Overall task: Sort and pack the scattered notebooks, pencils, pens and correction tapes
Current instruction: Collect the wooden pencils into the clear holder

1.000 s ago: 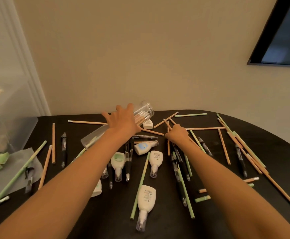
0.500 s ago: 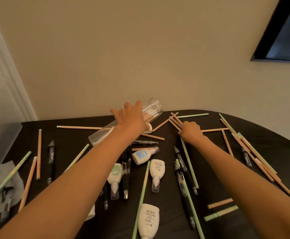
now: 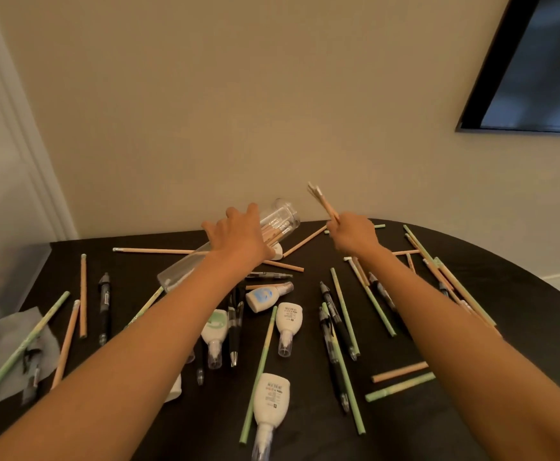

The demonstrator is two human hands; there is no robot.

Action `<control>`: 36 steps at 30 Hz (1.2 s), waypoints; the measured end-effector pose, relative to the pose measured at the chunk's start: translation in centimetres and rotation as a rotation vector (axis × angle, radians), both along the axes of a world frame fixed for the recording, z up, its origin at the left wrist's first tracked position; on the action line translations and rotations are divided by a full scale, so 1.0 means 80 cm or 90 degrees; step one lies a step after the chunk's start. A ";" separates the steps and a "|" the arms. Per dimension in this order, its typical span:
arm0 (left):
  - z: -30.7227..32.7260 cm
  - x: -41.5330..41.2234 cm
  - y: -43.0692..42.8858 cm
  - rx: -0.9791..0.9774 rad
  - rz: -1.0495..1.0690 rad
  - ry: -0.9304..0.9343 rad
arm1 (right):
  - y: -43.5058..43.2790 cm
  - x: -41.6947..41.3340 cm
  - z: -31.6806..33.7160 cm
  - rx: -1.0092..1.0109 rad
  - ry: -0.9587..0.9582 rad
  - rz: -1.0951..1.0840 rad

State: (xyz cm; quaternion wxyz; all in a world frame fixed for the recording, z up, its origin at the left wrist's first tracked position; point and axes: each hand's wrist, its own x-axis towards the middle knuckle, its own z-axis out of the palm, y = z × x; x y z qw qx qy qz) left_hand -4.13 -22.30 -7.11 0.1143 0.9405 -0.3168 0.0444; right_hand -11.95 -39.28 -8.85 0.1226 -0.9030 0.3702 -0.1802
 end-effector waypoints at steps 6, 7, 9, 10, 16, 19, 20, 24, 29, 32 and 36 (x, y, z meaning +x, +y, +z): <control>0.022 -0.035 0.042 -0.012 -0.018 0.047 | 0.057 -0.034 0.049 0.553 -0.344 0.065; 0.024 -0.043 0.054 -0.010 -0.022 0.059 | 0.070 -0.040 0.051 0.652 -0.392 0.069; 0.025 -0.055 0.076 0.000 -0.028 0.086 | 0.089 -0.047 0.053 0.806 -0.499 0.057; 0.025 -0.060 0.087 0.013 -0.031 0.099 | 0.098 -0.049 0.052 0.860 -0.562 0.044; 0.028 -0.090 0.152 0.085 -0.064 0.167 | 0.136 -0.069 0.044 0.912 -0.915 -0.027; 0.028 -0.107 0.169 0.088 -0.116 0.207 | 0.164 -0.076 0.046 0.928 -0.944 -0.022; 0.027 -0.111 0.172 0.076 -0.131 0.210 | 0.175 -0.077 0.047 0.945 -0.939 0.001; 0.021 -0.122 0.181 -0.025 -0.140 0.199 | 0.220 -0.088 0.045 1.005 -0.762 0.184; 0.010 -0.125 0.198 -0.141 -0.109 0.253 | 0.232 -0.111 0.048 0.821 -0.501 0.270; 0.007 -0.132 0.197 -0.154 -0.159 0.262 | 0.241 -0.116 0.047 0.862 -0.512 0.288; 0.005 -0.136 0.195 -0.177 -0.162 0.258 | 0.251 -0.121 0.045 0.736 -0.432 0.295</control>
